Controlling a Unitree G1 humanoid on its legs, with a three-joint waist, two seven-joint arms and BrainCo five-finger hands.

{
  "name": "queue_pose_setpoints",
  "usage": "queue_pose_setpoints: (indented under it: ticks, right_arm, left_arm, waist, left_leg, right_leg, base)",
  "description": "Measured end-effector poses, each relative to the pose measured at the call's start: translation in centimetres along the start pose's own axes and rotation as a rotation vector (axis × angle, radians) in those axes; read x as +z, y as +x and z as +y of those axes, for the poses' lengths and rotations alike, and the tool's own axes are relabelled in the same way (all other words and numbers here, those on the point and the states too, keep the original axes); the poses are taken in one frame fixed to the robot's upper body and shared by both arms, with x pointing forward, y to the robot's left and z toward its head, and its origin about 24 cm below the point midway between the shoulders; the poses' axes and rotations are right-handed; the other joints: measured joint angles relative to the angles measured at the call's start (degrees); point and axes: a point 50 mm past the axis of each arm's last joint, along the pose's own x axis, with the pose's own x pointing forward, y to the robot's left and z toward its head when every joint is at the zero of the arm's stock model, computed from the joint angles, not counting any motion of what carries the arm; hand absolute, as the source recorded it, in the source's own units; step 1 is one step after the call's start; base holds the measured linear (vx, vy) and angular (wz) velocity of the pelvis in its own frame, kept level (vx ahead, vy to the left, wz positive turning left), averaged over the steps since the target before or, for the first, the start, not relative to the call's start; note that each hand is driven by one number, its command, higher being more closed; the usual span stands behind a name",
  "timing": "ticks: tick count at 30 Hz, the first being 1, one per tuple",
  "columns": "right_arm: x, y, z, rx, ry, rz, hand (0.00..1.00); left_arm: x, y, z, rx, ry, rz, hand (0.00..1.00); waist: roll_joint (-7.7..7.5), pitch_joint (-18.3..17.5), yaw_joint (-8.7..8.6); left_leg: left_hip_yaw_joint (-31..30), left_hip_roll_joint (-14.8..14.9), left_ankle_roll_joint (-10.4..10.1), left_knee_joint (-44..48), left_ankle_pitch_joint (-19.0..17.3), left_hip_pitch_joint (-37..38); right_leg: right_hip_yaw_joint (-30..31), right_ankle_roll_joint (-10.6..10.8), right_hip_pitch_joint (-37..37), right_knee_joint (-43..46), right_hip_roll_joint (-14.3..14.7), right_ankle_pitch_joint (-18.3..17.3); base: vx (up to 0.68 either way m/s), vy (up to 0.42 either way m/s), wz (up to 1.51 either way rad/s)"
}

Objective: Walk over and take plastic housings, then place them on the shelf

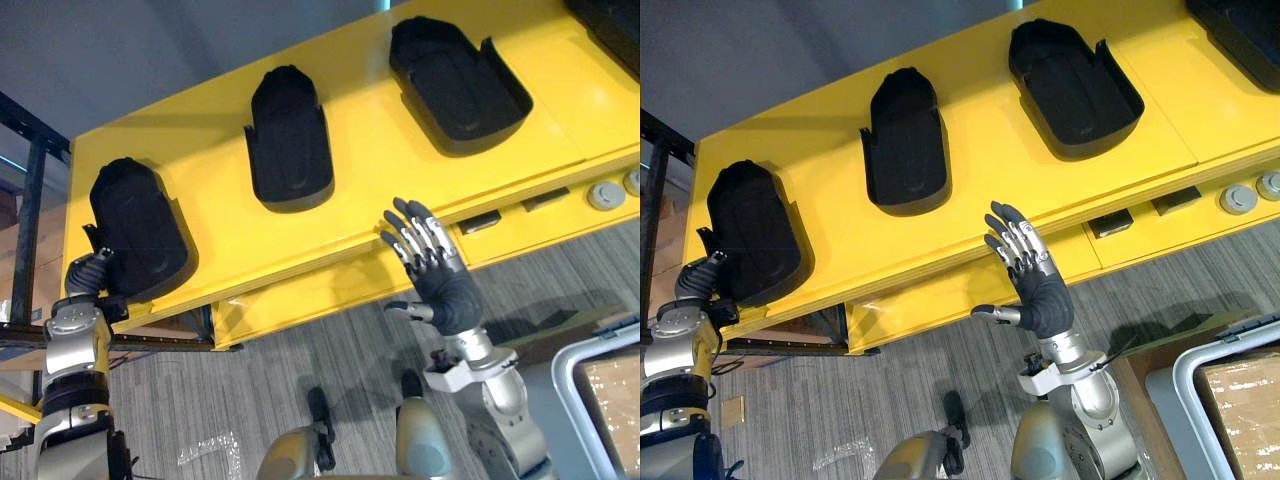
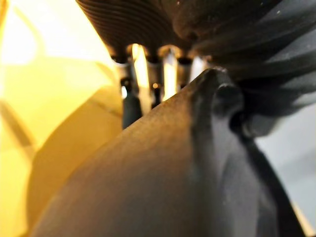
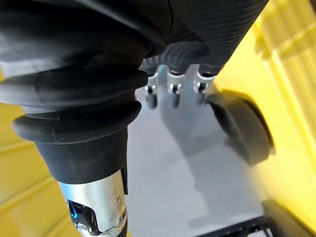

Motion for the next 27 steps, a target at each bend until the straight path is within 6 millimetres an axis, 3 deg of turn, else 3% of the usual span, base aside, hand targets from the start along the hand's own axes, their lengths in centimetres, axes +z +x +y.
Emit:
queue_pose_setpoints:
  ticks: [11,13,17,20,23,25,27]
  right_arm:
    - [0.7,-0.3,-0.1,0.023,-0.007,-0.019,0.00]
    - [0.6,-0.5,0.0,0.022,-0.002,-0.020,0.00]
    - [0.5,-1.0,0.2,0.019,0.013,-0.017,0.00]
    - [0.5,-1.4,0.2,0.012,0.018,-0.039,0.00]
    - [-0.1,-1.6,-0.1,-0.006,0.011,-0.030,0.00]
    - [-0.4,-1.7,-0.2,-0.012,0.004,-0.023,0.00]
    - [-0.9,-1.7,-0.3,-0.031,-0.036,-0.004,0.00]
  left_arm:
    - [2.8,0.4,-0.5,0.107,-0.033,-0.087,0.00]
    - [4.2,0.3,-0.3,0.162,-0.046,-0.135,0.00]
    - [9.3,-0.5,1.7,0.352,-0.030,-0.352,0.00]
    - [13.7,-2.2,4.1,0.508,0.080,-0.588,0.00]
    - [15.3,-4.3,3.5,0.524,0.027,-0.768,0.00]
    - [15.2,-6.7,2.0,0.450,-0.014,-0.895,0.00]
    - [12.8,-10.7,-0.6,0.272,-0.117,-0.986,0.00]
  waist:
    - [-0.12,0.1,-1.29]
    - [-0.12,0.1,-1.41]
    - [-0.25,0.0,-1.58]
    - [-0.58,-1.0,-1.42]
    - [-0.88,-4.9,-1.47]
    - [-1.47,-7.0,-1.35]
    - [-2.43,-9.9,-0.30]
  left_leg:
    - [1.6,0.0,0.0,0.0,0.0,0.2]
    - [1.8,0.0,0.0,0.0,0.0,0.4]
    - [1.6,0.1,0.0,-0.4,0.0,2.9]
    - [1.4,0.2,0.0,-1.1,0.0,4.0]
    - [-0.6,0.2,0.1,-1.5,0.0,4.4]
    - [-1.8,0.4,0.1,-2.1,0.0,5.7]
    - [-3.7,0.4,0.1,-2.2,0.0,6.8]
  right_leg:
    - [0.7,0.0,-0.5,1.0,0.0,0.0]
    - [0.8,0.0,-0.3,1.0,0.0,0.0]
    - [0.4,0.1,2.3,0.8,0.1,-0.4]
    - [-0.2,0.0,3.5,0.3,0.3,-0.5]
    - [-2.0,0.1,5.9,-1.4,0.4,-0.4]
    - [-3.4,0.1,8.5,-3.0,0.4,-0.4]
    - [-5.4,0.2,11.5,-5.1,0.3,-0.4]
  base:
    - [0.00,-0.004,-0.02]
    - [0.00,-0.004,-0.02]
    - [0.00,0.000,0.00]
    - [0.00,-0.005,0.02]
    - [0.05,-0.021,0.24]
    - [0.09,-0.022,0.34]
    - [0.08,-0.014,0.40]
